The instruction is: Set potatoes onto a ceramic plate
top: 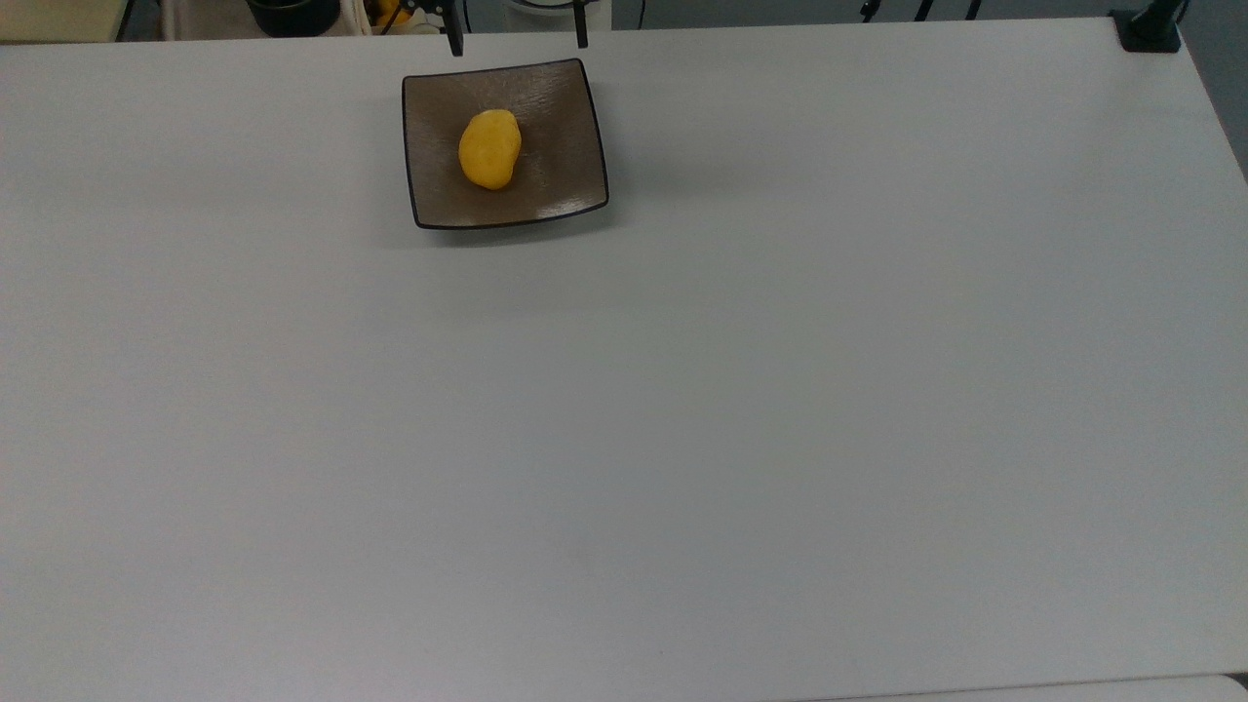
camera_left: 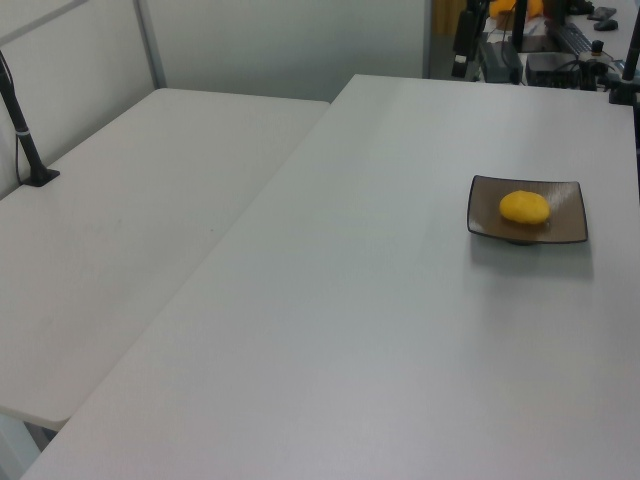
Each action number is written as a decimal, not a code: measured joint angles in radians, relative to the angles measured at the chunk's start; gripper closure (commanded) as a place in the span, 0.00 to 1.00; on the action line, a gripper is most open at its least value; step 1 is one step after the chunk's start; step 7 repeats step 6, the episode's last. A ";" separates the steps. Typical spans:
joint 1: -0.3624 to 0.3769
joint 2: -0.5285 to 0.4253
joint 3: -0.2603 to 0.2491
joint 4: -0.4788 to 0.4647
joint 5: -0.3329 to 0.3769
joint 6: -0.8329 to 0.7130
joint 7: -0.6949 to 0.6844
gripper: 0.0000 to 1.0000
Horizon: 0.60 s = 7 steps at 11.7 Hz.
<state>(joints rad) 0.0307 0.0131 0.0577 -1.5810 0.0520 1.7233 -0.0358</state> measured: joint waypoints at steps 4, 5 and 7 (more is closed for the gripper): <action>0.015 0.002 0.000 0.000 0.000 0.000 0.000 0.00; 0.015 0.002 0.000 0.000 0.000 0.000 0.000 0.00; 0.015 0.003 0.000 0.000 0.000 0.000 0.000 0.00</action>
